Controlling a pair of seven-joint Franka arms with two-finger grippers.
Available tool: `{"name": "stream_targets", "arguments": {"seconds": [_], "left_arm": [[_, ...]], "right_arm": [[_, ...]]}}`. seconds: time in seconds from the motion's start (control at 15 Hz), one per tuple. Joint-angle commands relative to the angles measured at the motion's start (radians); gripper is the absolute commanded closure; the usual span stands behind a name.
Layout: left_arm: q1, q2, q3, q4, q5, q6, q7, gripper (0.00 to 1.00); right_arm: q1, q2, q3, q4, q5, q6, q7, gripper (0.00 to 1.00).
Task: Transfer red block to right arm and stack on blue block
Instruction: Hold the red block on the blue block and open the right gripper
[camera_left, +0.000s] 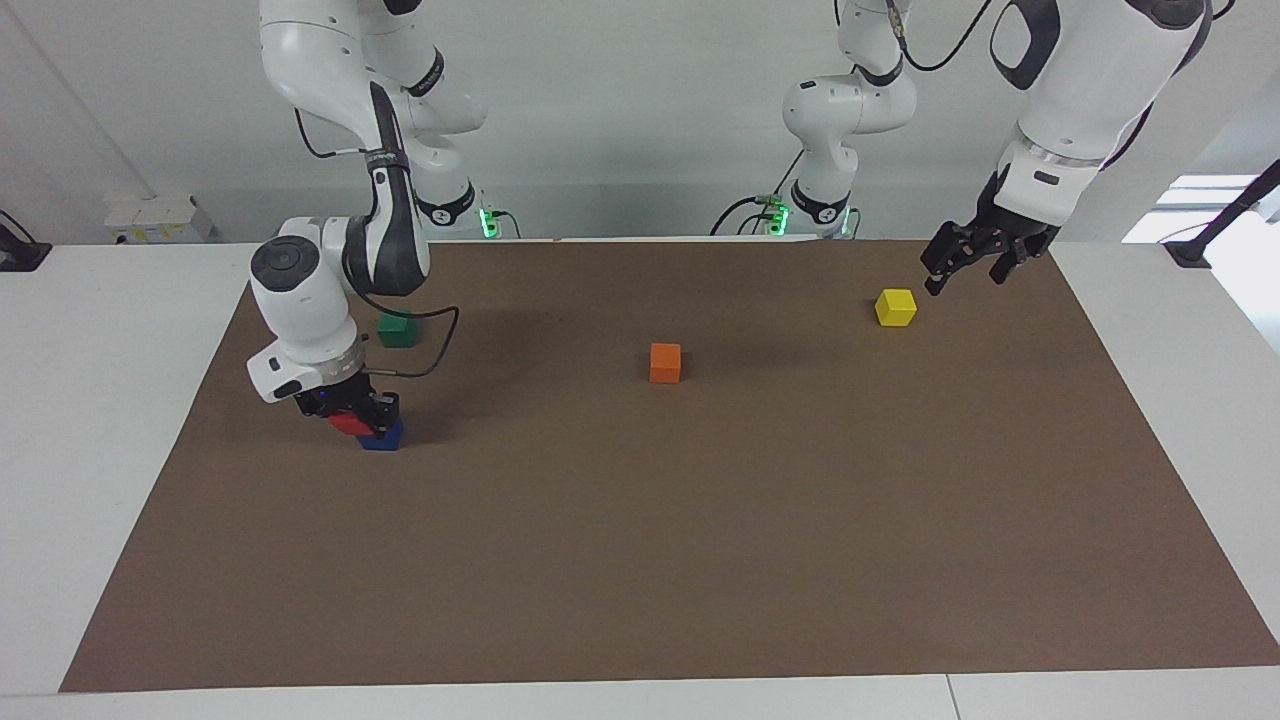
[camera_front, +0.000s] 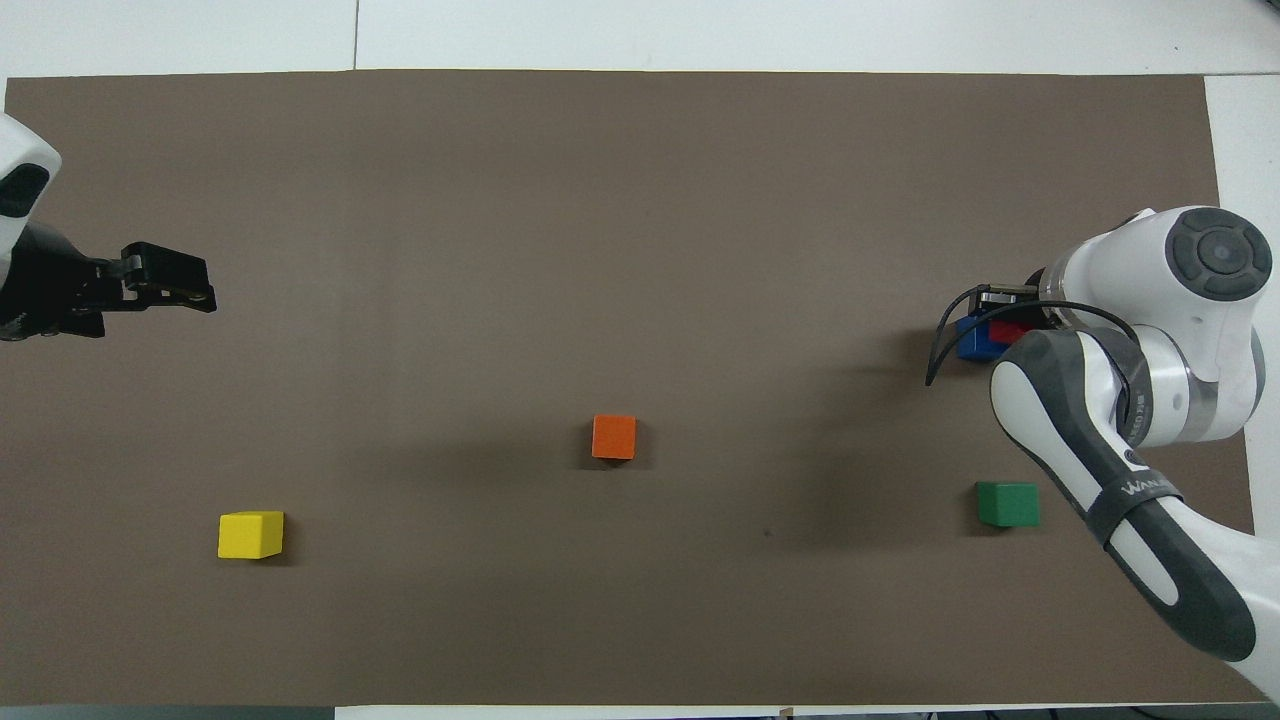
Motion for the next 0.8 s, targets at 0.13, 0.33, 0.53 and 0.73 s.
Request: {"name": "stream_targets", "arguments": {"seconds": [0.13,0.33,0.53,0.73], "left_arm": [[0.012,-0.025,0.004,-0.027,-0.009,-0.004,0.003,0.0],[0.012,-0.025,0.004,-0.027,-0.009,-0.004,0.003,0.0],[0.012,-0.025,0.004,-0.027,-0.009,-0.004,0.003,0.0],[0.012,-0.025,0.004,-0.027,-0.009,-0.004,0.003,0.0]], "right_arm": [[0.001,-0.029,0.013,-0.028,-0.007,0.024,0.036,1.0],[0.001,-0.029,0.014,-0.028,-0.005,0.025,0.036,1.0],[0.002,-0.029,0.014,-0.028,0.016,0.025,0.03,1.0],[0.002,-0.028,0.014,-0.024,0.022,0.025,0.032,1.0]]}}
